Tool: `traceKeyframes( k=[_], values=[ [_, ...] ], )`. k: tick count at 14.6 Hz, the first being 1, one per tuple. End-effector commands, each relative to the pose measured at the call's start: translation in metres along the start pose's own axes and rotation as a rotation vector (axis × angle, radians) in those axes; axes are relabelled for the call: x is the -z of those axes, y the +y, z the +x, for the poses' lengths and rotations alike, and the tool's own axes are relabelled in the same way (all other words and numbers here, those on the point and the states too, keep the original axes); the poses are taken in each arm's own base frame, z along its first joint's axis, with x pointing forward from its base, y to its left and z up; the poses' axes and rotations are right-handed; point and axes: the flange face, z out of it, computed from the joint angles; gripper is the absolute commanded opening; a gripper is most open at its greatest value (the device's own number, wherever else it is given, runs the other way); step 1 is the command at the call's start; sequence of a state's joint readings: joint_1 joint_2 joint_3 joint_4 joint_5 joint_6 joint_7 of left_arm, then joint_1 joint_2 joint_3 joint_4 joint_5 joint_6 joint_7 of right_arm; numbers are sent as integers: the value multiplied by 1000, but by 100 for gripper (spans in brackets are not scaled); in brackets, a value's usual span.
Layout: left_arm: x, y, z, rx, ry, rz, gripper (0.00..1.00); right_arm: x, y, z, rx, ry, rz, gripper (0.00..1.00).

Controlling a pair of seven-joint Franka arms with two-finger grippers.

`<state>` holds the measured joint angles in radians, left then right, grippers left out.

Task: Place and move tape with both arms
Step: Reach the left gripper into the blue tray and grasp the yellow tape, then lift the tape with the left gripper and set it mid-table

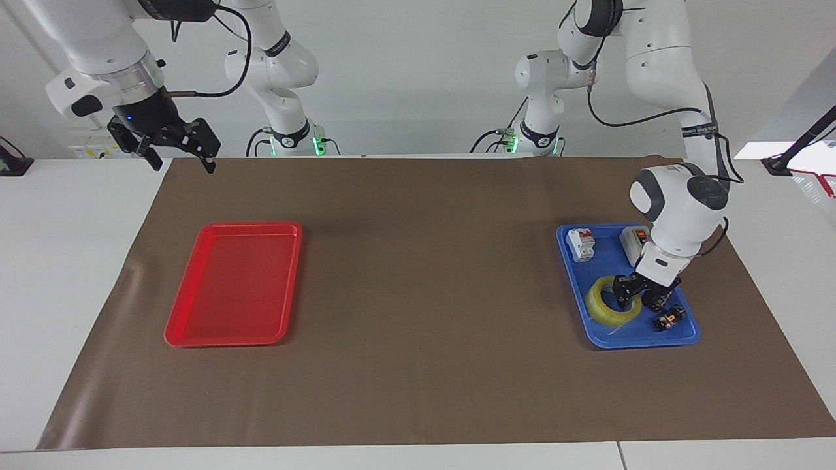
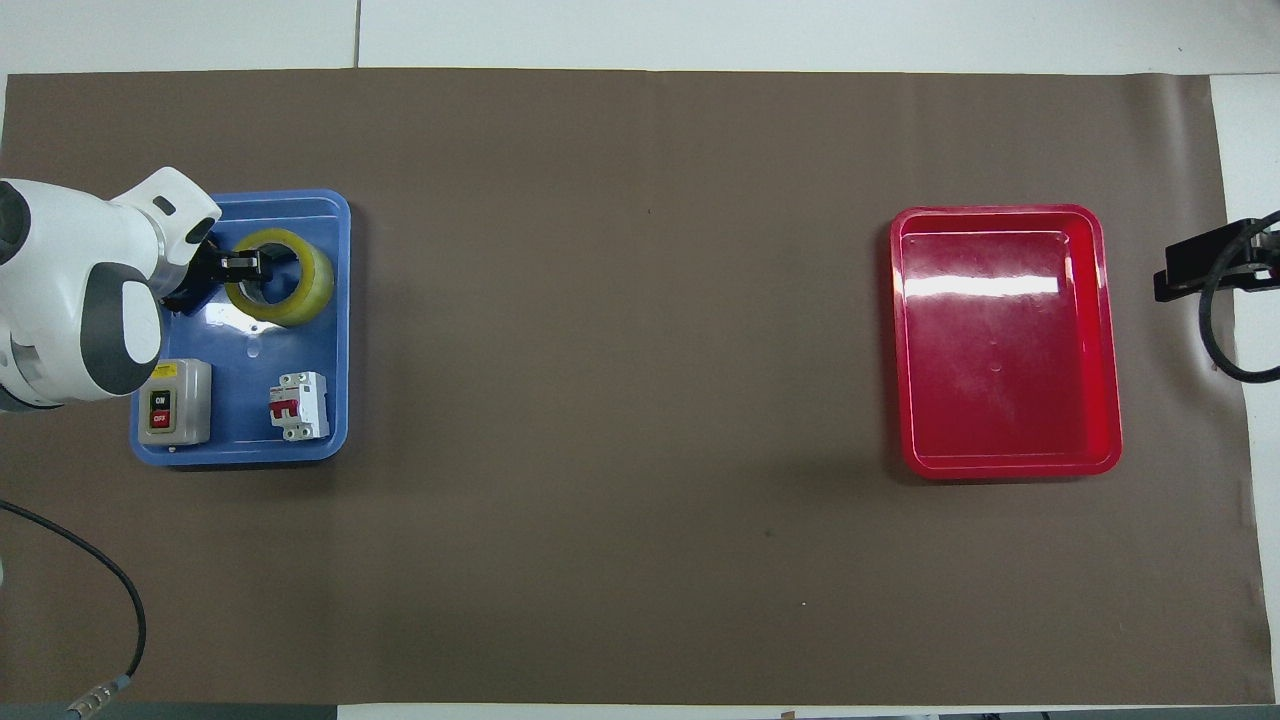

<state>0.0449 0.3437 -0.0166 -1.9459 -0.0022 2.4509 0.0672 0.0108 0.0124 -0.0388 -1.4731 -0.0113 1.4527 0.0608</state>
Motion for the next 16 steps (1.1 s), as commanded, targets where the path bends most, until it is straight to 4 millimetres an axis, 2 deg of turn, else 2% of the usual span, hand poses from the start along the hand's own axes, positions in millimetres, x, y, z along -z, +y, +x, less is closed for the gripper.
traceKeyframes(
  k=[1,6,7,9,12,14,16],
  values=[
    [22,-3,-2,-5,25,15,0,0,2,-6,20,0,3,100],
    [90,9,-9,13,-25,13,0,0,2,-6,20,0,3,100],
    [100,22,-8,20,-39,11,0,-1,2,-5,20,-1,3,100],
    [105,65,-6,19,-37,4,0,0,2,-6,20,-1,3,100],
    [99,140,-15,82,-32,35,0,-1,2,-6,20,-4,3,100],
    [98,198,-25,141,-5,38,0,-1,3,-6,20,-6,3,100],
    [93,254,-40,102,4,20,0,-2,3,-6,17,-7,3,100]
  ],
)
